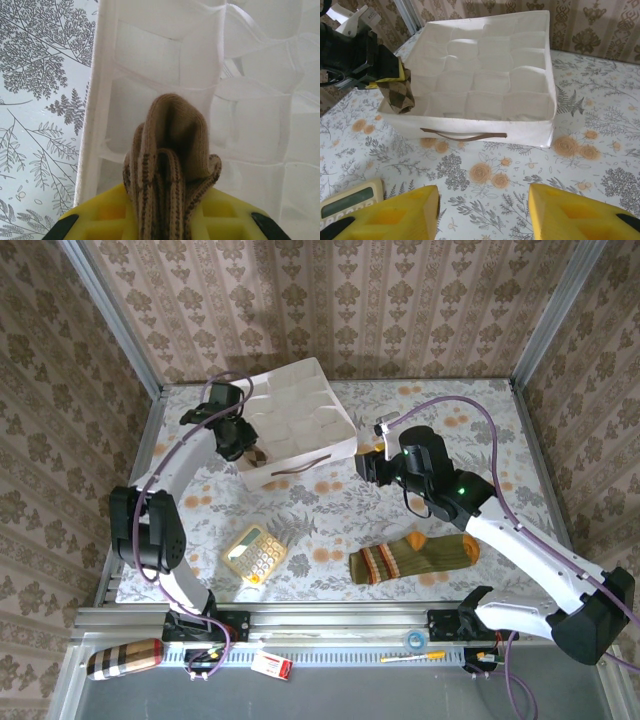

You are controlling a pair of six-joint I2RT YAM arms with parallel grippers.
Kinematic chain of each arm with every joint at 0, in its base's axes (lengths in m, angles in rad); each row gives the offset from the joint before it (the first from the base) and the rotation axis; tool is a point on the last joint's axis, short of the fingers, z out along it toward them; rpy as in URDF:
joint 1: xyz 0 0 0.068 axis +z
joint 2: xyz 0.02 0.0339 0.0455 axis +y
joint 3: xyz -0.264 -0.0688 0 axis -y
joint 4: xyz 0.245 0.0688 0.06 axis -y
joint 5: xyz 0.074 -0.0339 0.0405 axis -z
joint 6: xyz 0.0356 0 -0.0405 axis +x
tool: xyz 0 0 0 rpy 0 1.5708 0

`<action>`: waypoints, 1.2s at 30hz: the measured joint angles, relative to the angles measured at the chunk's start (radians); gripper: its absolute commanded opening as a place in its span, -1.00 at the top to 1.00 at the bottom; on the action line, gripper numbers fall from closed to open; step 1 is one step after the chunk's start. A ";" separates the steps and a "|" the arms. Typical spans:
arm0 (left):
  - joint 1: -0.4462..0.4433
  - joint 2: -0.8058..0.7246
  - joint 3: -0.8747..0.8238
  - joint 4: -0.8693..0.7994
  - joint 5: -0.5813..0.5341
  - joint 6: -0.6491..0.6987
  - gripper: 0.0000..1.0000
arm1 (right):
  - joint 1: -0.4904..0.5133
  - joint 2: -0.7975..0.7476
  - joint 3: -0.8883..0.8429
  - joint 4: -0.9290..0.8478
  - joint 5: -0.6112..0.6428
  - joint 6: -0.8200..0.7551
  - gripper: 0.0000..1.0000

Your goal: Roll the socks

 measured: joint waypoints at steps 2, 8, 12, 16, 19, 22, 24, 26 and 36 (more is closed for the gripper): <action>0.001 0.011 0.000 0.005 -0.002 0.005 1.00 | 0.000 0.000 0.000 -0.011 -0.001 0.000 0.01; 0.000 0.026 -0.014 0.021 -0.009 0.023 1.00 | 0.000 0.000 0.005 -0.043 -0.003 -0.001 0.03; -0.013 0.026 -0.026 0.039 -0.050 0.053 1.00 | 0.000 0.000 0.008 -0.046 -0.003 -0.004 0.03; -0.048 0.026 -0.069 0.095 -0.119 0.091 1.00 | 0.000 0.000 0.008 -0.048 -0.004 -0.004 0.02; -0.075 0.026 -0.119 0.149 -0.168 0.117 1.00 | 0.000 0.003 0.013 -0.059 -0.005 -0.004 0.03; -0.094 0.026 -0.161 0.206 -0.209 0.136 1.00 | 0.000 0.003 0.014 -0.070 -0.007 -0.004 0.03; -0.102 0.024 -0.187 0.248 -0.236 0.151 1.00 | 0.000 0.003 0.014 -0.073 -0.010 -0.004 0.03; -0.112 0.020 -0.219 0.290 -0.264 0.167 0.96 | 0.000 0.004 0.014 -0.073 -0.012 -0.004 0.03; -0.139 -0.051 -0.281 0.355 -0.315 0.210 -0.13 | 0.000 0.019 0.014 -0.084 -0.019 -0.004 0.03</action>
